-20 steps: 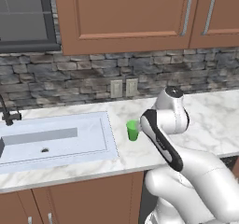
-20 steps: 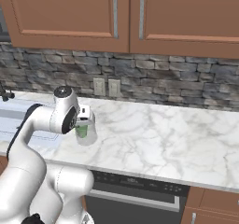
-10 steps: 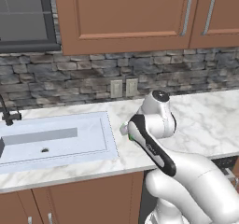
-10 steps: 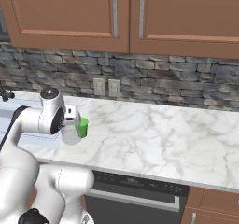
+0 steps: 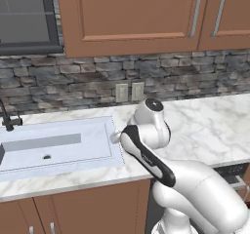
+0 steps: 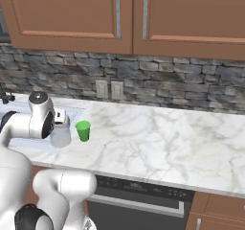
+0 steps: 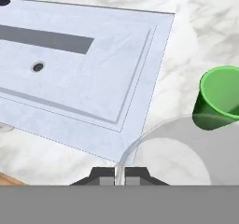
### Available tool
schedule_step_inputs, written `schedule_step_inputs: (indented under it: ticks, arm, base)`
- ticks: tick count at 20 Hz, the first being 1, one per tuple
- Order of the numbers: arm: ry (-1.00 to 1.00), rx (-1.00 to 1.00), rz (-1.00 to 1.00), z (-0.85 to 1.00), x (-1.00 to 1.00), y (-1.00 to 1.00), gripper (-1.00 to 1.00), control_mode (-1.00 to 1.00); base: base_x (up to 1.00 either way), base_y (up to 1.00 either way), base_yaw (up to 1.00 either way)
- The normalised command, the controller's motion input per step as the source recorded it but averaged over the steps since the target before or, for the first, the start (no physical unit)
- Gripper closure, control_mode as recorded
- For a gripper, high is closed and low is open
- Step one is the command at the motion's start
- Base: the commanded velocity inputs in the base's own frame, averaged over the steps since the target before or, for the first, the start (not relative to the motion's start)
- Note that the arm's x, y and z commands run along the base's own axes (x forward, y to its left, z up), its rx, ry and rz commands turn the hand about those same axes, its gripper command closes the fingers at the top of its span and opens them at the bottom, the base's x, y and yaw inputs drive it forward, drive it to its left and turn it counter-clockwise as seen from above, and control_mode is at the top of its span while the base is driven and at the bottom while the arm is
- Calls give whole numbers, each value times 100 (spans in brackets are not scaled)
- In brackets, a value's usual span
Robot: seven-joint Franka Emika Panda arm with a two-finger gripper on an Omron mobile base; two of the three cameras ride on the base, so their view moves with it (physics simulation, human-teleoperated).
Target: Place the cup in the left basin and the glass cup in the right basin of the sink.
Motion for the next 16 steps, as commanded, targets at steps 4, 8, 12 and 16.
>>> schedule_step_inputs:
  ticks: [4,8,12,16]
  arm:
    - [0,0,0,0,19,55,100,-100]
    - [0,0,0,0,21,57,100,-100]
    - [0,0,0,0,23,54,100,-100]
    - [0,0,0,0,23,44,100,-100]
  base:
    - [0,0,0]
    - [0,0,0]
    - [0,0,0]
    - [0,0,0]
